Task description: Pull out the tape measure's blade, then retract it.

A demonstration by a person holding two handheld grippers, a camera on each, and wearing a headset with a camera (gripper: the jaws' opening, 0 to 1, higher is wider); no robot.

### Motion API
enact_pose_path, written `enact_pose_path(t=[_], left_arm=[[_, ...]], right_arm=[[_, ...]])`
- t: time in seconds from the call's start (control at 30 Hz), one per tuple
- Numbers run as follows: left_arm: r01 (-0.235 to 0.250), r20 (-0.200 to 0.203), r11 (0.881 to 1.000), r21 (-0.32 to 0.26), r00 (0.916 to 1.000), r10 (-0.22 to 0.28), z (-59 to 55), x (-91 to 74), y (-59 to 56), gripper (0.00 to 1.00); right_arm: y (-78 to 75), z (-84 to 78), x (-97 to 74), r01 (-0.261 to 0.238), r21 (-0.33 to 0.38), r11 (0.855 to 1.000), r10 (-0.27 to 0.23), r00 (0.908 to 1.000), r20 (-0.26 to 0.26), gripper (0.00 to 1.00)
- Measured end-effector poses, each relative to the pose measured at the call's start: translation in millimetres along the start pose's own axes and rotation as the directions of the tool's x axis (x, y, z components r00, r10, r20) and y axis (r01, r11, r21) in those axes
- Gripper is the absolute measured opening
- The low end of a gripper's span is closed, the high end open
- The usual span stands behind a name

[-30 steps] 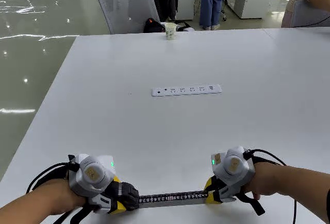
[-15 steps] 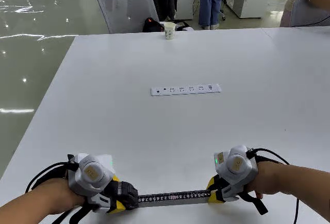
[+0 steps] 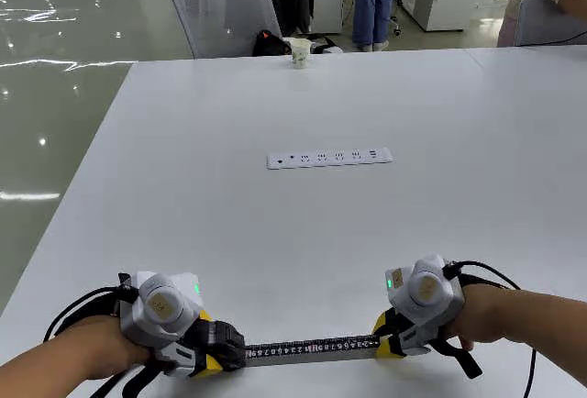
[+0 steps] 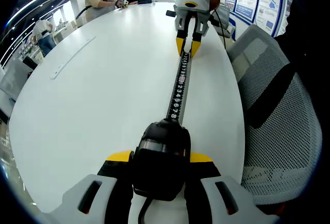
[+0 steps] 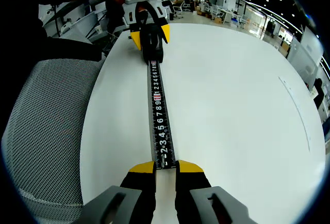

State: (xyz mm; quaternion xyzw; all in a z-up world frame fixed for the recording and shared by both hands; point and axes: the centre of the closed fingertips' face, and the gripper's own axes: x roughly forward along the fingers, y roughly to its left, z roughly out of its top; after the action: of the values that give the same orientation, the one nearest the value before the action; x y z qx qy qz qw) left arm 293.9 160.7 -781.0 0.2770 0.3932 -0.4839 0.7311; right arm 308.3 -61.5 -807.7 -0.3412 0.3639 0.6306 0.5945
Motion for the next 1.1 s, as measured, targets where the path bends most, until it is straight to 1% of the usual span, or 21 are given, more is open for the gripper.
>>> enact_pose_path(t=[0.27, 1.1], left_arm=[[-0.001, -0.001, 1.000, 0.000, 1.0000, 0.001, -0.7, 0.0, -0.1, 0.33], [-0.001, -0.004, 1.000, -0.001, 1.0000, 0.001, -0.2, 0.6, -0.1, 0.33]], right_arm=[[-0.1, -2.2, -2.1, 0.001, 0.001, 1.000, -0.001, 1.0000, -0.002, 0.10], [-3.1, -16.4, -10.8, 0.002, 0.014, 1.000, -0.002, 0.9998, -0.019, 0.10]])
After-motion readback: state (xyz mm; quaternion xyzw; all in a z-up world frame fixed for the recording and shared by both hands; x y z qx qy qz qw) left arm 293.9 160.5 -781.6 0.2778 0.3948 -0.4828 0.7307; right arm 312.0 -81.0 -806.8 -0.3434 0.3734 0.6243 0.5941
